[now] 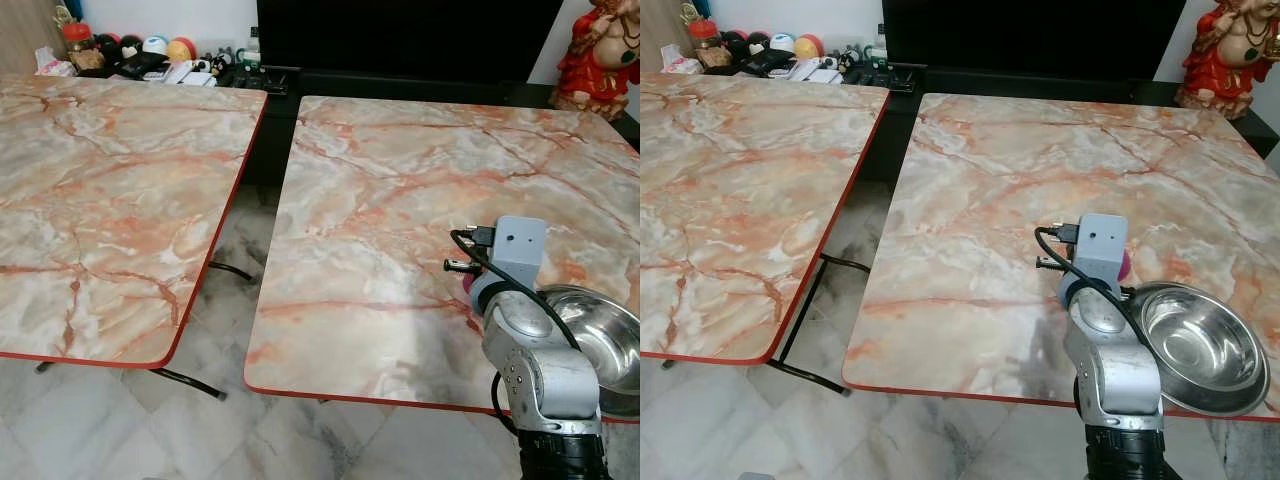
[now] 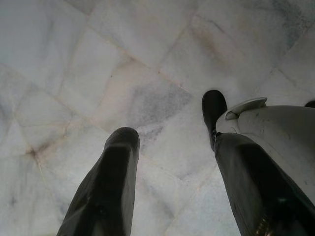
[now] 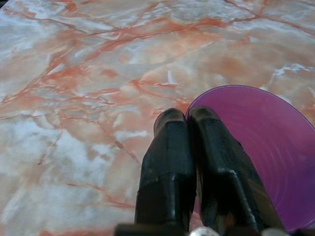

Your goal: Setting the table

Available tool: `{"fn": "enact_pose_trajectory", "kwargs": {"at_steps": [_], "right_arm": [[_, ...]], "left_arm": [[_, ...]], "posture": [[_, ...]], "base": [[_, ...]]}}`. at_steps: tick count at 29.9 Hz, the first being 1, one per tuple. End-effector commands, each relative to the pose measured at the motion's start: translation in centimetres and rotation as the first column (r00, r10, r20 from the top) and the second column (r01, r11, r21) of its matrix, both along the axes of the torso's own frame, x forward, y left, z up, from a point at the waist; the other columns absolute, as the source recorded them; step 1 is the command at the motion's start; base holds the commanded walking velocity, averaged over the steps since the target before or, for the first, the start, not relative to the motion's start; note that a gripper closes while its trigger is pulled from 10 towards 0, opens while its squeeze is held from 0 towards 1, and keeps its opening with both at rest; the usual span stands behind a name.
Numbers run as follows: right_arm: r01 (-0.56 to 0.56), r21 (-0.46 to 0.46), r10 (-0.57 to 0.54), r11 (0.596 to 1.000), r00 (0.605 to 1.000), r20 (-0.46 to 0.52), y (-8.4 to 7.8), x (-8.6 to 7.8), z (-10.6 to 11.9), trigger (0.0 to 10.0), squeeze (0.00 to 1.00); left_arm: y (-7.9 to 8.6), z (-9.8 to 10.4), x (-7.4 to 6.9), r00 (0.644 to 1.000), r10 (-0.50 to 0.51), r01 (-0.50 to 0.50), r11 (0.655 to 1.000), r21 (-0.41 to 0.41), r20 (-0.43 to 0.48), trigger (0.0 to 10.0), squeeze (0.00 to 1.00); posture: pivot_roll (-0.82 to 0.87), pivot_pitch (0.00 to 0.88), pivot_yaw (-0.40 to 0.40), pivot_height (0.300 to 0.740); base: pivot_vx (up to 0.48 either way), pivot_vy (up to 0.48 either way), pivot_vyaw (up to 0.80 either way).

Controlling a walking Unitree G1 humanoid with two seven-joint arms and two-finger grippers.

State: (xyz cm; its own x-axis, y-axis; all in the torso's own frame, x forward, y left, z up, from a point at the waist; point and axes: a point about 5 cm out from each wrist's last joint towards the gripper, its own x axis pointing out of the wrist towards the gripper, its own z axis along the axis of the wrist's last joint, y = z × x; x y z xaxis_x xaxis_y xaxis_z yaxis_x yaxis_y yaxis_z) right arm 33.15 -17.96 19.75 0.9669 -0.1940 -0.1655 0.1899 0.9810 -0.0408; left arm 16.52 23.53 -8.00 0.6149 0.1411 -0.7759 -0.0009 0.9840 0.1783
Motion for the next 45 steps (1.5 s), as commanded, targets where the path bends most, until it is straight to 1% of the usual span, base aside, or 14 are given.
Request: {"fn": "enact_pose_trajectory", "kwargs": {"at_steps": [1, 11, 22, 32, 33, 34, 35, 36, 45], "right_arm": [[0.017, -0.008, -0.017, 1.0, 1.0, 0.003, -0.5, 0.0, 0.0, 10.0, 0.0], [0.018, -0.004, -0.018, 1.0, 1.0, -0.016, -0.6, 0.0, -0.6, 10.0, 0.0], [0.011, 0.001, -0.011, 1.0, 1.0, -0.02, -0.6, 0.1, -0.9, 10.0, 0.0], [0.005, 0.019, -0.004, 1.0, 0.999, -0.038, -0.5, 0.1, -1.5, 10.0, 0.0], [0.0, 0.021, 0.0, 1.0, 0.999, -0.038, -0.4, 0.1, -1.6, 10.0, 0.24], [-0.001, 0.024, 0.002, 1.0, 0.999, -0.038, -0.3, 0.1, -1.6, 10.0, 0.55], [-0.001, 0.024, 0.002, 1.0, 0.999, -0.038, -0.3, 0.1, -1.6, 10.0, 0.55], [-0.002, 0.024, 0.003, 1.0, 0.999, -0.039, -0.2, 0.1, -1.6, 10.0, 0.57], [-0.001, 0.023, 0.002, 1.0, 0.999, -0.039, -0.2, 0.1, -1.6, 10.0, 0.56]], "left_arm": [[0.2, -0.5, -1.2, 0.999, -0.003, 0.003, 1.0, 0.005, -0.048, 10.0, 0.0], [0.5, -0.5, -1.4, 0.998, 0.002, -0.002, 1.0, 0.007, -0.055, 10.0, 0.0], [0.5, -0.5, -1.4, 0.998, -0.001, 0.001, 1.0, 0.008, -0.057, 10.0, 0.0], [0.5, -0.5, -1.5, 0.998, -0.002, 0.002, 1.0, 0.008, -0.058, 10.0, 0.0], [0.5, -0.6, -1.5, 0.998, -0.003, 0.003, 1.0, 0.008, -0.059, 10.0, 0.0], [0.5, -0.6, -1.5, 0.998, -0.003, 0.003, 1.0, 0.007, -0.059, 10.0, 0.0], [0.5, -0.6, -1.5, 0.998, -0.003, 0.003, 1.0, 0.007, -0.059, 10.0, 0.0], [0.4, -0.6, -1.5, 0.998, -0.003, 0.004, 1.0, 0.007, -0.059, 10.0, 0.0], [0.3, -0.6, -1.5, 0.998, -0.006, 0.006, 1.0, 0.005, -0.061, 10.0, 0.0]], "posture": [[-0.02, 0.16, -0.035, 0.74], [-0.01, 0.173, -0.031, 0.74], [-0.01, 0.174, -0.029, 0.74], [0.0, 0.178, -0.029, 0.74], [0.0, 0.178, -0.029, 0.74], [0.0, 0.178, -0.029, 0.74], [0.0, 0.178, -0.029, 0.74], [0.0, 0.178, -0.029, 0.74], [0.0, 0.18, -0.031, 0.74]], "base": [[0.0, 0.0, 0.0], [0.0, 0.0, 0.0], [0.0, 0.0, 0.0], [0.0, 0.0, 0.0], [0.0, 0.0, 0.0], [0.0, 0.0, 0.0], [0.0, 0.0, 0.0], [0.0, 0.0, 0.0], [0.0, 0.0, 0.0]]}}
